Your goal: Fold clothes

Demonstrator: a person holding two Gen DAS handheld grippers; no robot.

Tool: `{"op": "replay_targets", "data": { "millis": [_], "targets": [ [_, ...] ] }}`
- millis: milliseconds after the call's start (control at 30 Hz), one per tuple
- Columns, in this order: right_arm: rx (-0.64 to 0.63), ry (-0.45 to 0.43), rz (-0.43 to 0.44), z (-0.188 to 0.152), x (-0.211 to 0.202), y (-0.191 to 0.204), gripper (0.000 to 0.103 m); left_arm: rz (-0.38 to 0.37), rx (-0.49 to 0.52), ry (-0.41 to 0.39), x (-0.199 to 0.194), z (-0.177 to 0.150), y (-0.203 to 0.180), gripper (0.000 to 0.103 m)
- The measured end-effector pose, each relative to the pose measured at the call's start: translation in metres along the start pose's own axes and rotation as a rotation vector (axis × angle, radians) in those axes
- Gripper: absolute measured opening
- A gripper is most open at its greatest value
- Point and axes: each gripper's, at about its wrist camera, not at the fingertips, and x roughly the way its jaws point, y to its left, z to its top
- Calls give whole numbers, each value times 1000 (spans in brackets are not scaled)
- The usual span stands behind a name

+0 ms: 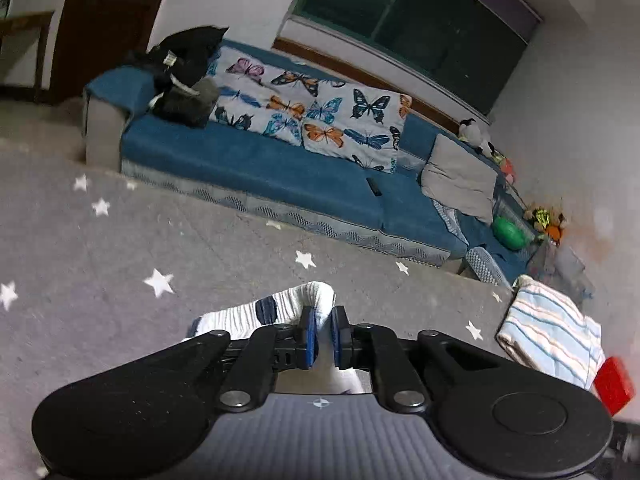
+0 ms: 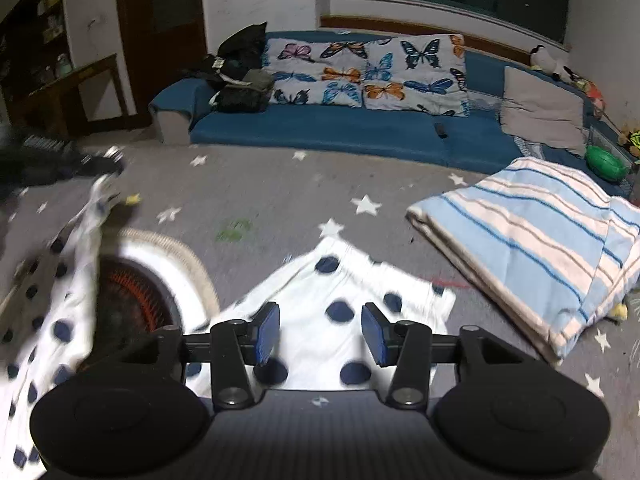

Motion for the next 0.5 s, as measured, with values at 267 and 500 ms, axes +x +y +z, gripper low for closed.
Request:
{"op": "replay_targets", "data": {
  "millis": [267, 500],
  "targets": [
    [-25, 61, 6, -27, 1, 0, 46, -21, 124, 7, -27, -18, -1, 25],
    [31, 59, -23, -38, -6, -14, 49, 97, 238, 20, -67, -53, 13, 29]
  ]
}}
